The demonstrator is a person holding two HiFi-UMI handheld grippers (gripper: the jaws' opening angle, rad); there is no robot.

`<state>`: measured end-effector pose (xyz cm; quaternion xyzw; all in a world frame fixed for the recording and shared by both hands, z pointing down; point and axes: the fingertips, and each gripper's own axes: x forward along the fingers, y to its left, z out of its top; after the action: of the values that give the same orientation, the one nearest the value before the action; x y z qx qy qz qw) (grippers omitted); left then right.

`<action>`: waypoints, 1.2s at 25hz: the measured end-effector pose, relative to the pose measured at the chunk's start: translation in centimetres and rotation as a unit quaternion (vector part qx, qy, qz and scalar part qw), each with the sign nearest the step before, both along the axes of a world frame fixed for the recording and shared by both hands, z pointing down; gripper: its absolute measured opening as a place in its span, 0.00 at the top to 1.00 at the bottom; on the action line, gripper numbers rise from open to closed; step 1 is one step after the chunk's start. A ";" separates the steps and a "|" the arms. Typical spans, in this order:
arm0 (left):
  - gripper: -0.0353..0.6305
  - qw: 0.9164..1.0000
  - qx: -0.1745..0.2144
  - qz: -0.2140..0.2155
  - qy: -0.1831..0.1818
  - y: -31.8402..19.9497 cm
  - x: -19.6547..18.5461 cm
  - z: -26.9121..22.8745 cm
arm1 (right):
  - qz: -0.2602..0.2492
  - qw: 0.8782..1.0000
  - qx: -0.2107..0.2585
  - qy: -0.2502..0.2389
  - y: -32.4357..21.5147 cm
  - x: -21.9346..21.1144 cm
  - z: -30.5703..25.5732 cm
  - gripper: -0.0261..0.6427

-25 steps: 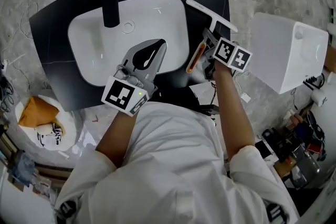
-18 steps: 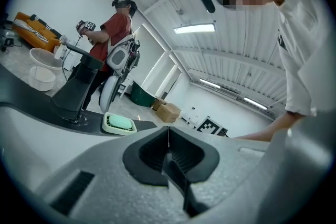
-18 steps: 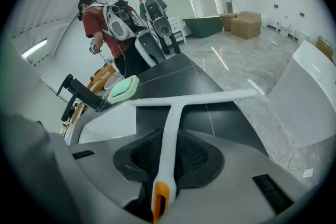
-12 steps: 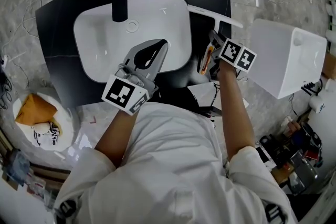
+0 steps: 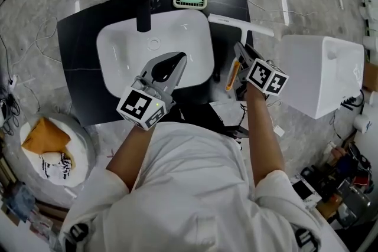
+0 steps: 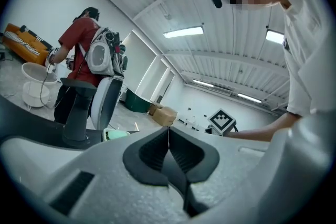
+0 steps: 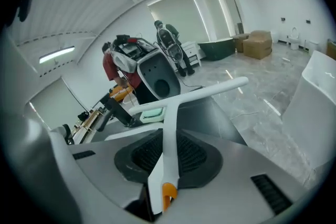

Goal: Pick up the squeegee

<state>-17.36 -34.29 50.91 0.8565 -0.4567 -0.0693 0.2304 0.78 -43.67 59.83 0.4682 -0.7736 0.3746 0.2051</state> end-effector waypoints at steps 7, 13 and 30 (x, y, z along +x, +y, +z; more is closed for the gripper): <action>0.92 0.997 0.036 -0.021 -0.061 -0.2 -0.2 -3.9 | -0.069 0.988 0.111 -0.080 0.5 -1.3 -9.4 0.84; 0.92 0.991 0.058 -0.068 -0.097 1.6 -1.1 -9.1 | -0.121 0.962 0.217 -0.115 3.4 -1.0 -18.7 0.84; 0.92 0.958 0.140 -0.180 -0.175 10.2 0.8 -20.6 | -0.171 0.862 0.465 -0.106 11.7 4.6 -33.3 0.84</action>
<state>-16.53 -24.12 30.33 0.7822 -0.6226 -0.0216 0.0086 5.39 -31.97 26.54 0.3272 -0.9429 -0.0226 -0.0587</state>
